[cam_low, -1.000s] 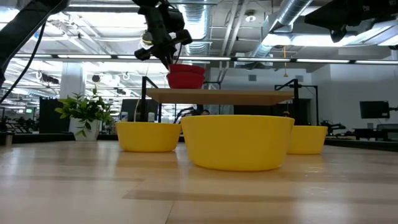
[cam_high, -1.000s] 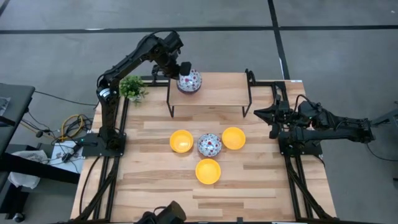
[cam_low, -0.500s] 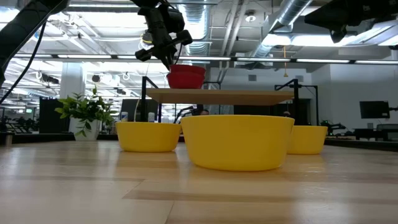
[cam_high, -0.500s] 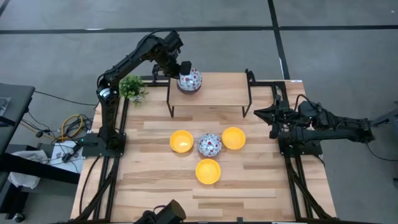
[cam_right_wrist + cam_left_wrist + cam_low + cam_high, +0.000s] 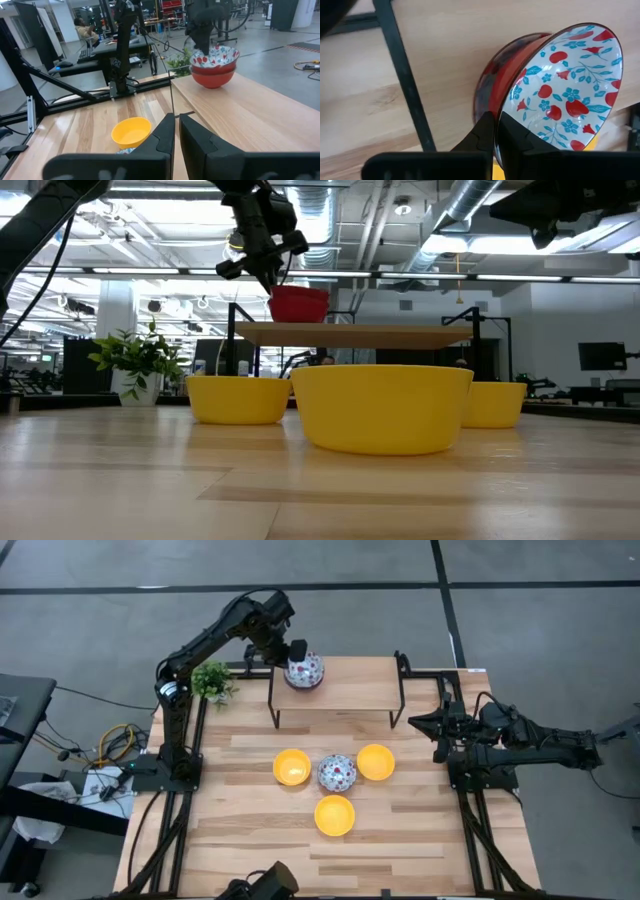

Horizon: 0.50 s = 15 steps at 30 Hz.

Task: Pick & Place Mini bowls
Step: Stack the bottom white bowl on the white bowl on the shelf

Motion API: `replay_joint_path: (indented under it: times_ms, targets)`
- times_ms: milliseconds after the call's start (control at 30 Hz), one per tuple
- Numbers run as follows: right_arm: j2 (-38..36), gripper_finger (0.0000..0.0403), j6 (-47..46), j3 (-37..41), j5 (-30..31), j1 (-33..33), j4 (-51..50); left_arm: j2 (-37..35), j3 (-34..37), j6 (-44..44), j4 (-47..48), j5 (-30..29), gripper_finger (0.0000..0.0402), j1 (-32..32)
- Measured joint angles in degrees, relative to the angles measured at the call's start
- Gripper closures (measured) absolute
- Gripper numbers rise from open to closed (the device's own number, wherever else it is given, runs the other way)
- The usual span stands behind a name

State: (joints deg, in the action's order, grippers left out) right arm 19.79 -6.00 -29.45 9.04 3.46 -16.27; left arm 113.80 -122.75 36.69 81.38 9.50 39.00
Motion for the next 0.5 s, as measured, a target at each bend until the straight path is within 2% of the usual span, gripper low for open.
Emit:
replay_joint_path:
  times_ms: [200,500]
  targets:
    - [0.02,0.0386,0.0,0.0,0.0,0.01,0.02,-0.07,3.35,0.07,-0.63,0.62,0.0386,-0.36]
    - [0.02,0.0386,-0.02,0.0,-0.02,0.01,0.01,-0.11,3.76,-0.73,-0.81,0.34,0.0372,-0.44]
